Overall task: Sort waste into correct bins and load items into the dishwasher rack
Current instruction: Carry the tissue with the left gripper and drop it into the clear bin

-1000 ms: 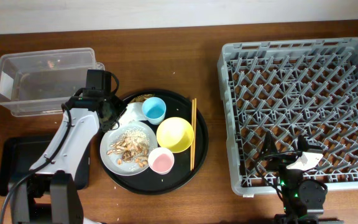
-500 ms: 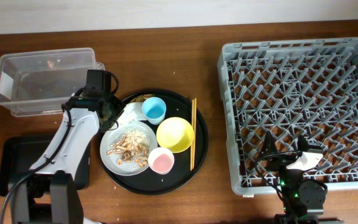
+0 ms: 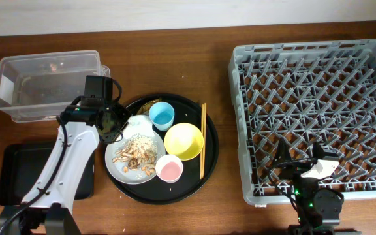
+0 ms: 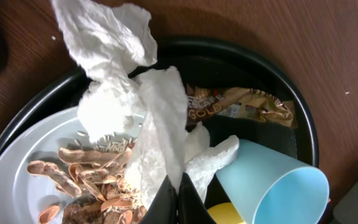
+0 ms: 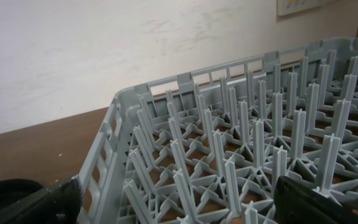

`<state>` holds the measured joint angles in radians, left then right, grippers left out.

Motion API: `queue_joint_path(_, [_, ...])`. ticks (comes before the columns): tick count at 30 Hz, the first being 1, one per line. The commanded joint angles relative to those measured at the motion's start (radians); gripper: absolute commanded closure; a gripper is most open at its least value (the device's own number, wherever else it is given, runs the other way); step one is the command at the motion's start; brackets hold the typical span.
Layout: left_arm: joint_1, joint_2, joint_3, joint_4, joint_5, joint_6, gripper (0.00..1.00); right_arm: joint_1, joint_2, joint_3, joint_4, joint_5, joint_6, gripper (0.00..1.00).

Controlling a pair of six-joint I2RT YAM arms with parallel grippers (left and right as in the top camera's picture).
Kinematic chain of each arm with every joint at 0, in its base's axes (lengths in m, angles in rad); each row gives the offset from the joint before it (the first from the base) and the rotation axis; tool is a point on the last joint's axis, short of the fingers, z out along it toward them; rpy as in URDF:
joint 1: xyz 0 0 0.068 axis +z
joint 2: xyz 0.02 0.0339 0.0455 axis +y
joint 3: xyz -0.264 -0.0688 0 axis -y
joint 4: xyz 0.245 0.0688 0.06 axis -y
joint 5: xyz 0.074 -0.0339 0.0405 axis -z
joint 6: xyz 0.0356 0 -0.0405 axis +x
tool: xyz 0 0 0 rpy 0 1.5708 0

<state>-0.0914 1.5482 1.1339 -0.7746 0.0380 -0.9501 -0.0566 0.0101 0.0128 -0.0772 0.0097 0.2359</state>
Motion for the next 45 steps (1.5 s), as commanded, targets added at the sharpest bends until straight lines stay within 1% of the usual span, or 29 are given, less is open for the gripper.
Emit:
queue_joint_path(1, [0.002,-0.072,-0.003,-0.002,0.019,0.0,0.99,-0.003,-0.006,-0.007,-0.005,0.002,0.004,0.01])
queue_joint_path(5, [0.088,-0.299,-0.001,-0.018,0.003,0.002,0.99,-0.003,-0.006,-0.007,-0.005,0.002,0.004,0.01])
queue_joint_path(7, [0.163,-0.37,-0.001,-0.027,-0.063,0.036,0.99,-0.003,-0.006,-0.007,-0.005,0.002,0.004,0.01])
queue_joint_path(9, [0.274,-0.393,-0.001,-0.027,-0.129,0.065,0.99,-0.003,-0.006,-0.007,-0.005,0.002,0.004,0.01])
queue_joint_path(11, [0.341,-0.392,-0.001,-0.06,-0.29,0.065,0.99,-0.003,-0.006,-0.007,-0.005,0.002,0.004,0.01])
queue_joint_path(14, [0.401,-0.392,-0.003,-0.06,-0.311,0.064,0.99,-0.003,-0.006,-0.007,-0.005,0.002,0.004,0.01])
queue_joint_path(15, [0.4,-0.392,-0.003,-0.004,-0.28,0.075,0.99,-0.003,-0.006,-0.007,-0.005,0.002,0.004,0.01])
queue_joint_path(17, [0.399,-0.385,-0.003,0.292,0.003,0.303,0.99,-0.003,-0.006,-0.007,-0.005,0.002,0.004,0.01])
queue_joint_path(18, [0.399,-0.367,-0.003,0.409,0.052,0.335,0.99,-0.003,-0.006,-0.007,-0.005,0.002,0.004,0.01])
queue_joint_path(21, [0.399,-0.244,-0.003,0.594,0.027,0.339,0.99,-0.003,-0.006,-0.007,-0.005,0.002,0.004,0.01])
queue_joint_path(23, [0.399,-0.068,-0.003,0.775,0.026,0.423,0.98,-0.003,-0.006,-0.007,-0.005,0.002,0.004,0.01])
queue_joint_path(24, [0.399,0.005,-0.003,0.832,0.026,0.446,0.93,-0.003,-0.006,-0.007,-0.005,0.002,0.004,0.01])
queue_joint_path(25, [0.399,0.055,-0.003,0.847,0.026,0.448,0.67,-0.003,-0.006,-0.007,-0.005,0.002,0.004,0.01])
queue_joint_path(26, [0.399,0.089,-0.003,0.835,0.027,0.448,0.28,-0.003,-0.006,-0.007,-0.005,0.002,0.004,0.01])
queue_joint_path(27, [0.399,0.087,-0.003,0.824,0.035,0.448,0.19,-0.003,-0.006,-0.007,-0.005,0.002,0.004,0.01])
queue_joint_path(28, [0.399,0.075,-0.003,0.816,0.086,0.447,0.01,-0.003,-0.006,-0.007,-0.005,0.002,0.004,0.01])
queue_joint_path(30, [0.399,0.014,-0.003,0.777,0.346,0.447,0.01,-0.003,-0.006,-0.007,-0.005,0.002,0.004,0.01])
queue_joint_path(31, [0.399,-0.004,-0.003,0.757,0.427,0.446,0.01,-0.003,-0.006,-0.007,-0.005,0.002,0.004,0.01])
queue_joint_path(32, [0.399,-0.042,-0.003,0.68,0.592,0.443,0.01,-0.003,-0.006,-0.007,-0.005,0.002,0.004,0.01])
queue_joint_path(33, [0.387,-0.072,-0.003,0.535,0.687,0.444,0.01,-0.003,-0.006,-0.007,-0.005,0.002,0.004,0.01])
queue_joint_path(34, [0.368,-0.09,-0.003,0.369,0.675,0.445,0.01,-0.003,-0.006,-0.007,-0.005,0.002,0.004,0.01])
queue_joint_path(35, [0.344,-0.092,-0.003,0.225,0.632,0.445,0.02,-0.003,-0.006,-0.007,-0.005,0.002,0.004,0.01])
queue_joint_path(36, [0.317,-0.092,-0.004,0.141,0.573,0.443,0.02,-0.003,-0.006,-0.007,-0.005,0.002,0.004,0.01])
queue_joint_path(37, [0.282,-0.092,-0.004,0.071,0.467,0.437,0.02,-0.003,-0.006,-0.007,-0.005,0.002,0.004,0.01])
queue_joint_path(38, [0.229,-0.092,-0.006,0.011,0.314,0.386,0.02,-0.003,-0.006,-0.007,-0.005,0.002,0.004,0.01])
queue_joint_path(39, [0.19,-0.092,-0.008,-0.045,0.154,0.301,0.11,-0.003,-0.006,-0.007,-0.005,0.002,0.004,0.01])
queue_joint_path(42, [0.167,-0.09,-0.033,-0.08,-0.117,0.163,0.22,-0.003,-0.006,-0.007,-0.005,0.002,0.004,0.02])
queue_joint_path(44, [0.166,-0.09,-0.095,0.003,-0.138,0.116,0.32,-0.003,-0.006,-0.007,-0.005,0.002,0.004,0.01])
queue_joint_path(45, [0.165,-0.09,-0.124,0.048,-0.128,0.112,0.33,-0.003,-0.006,-0.007,-0.005,0.002,0.004,0.01])
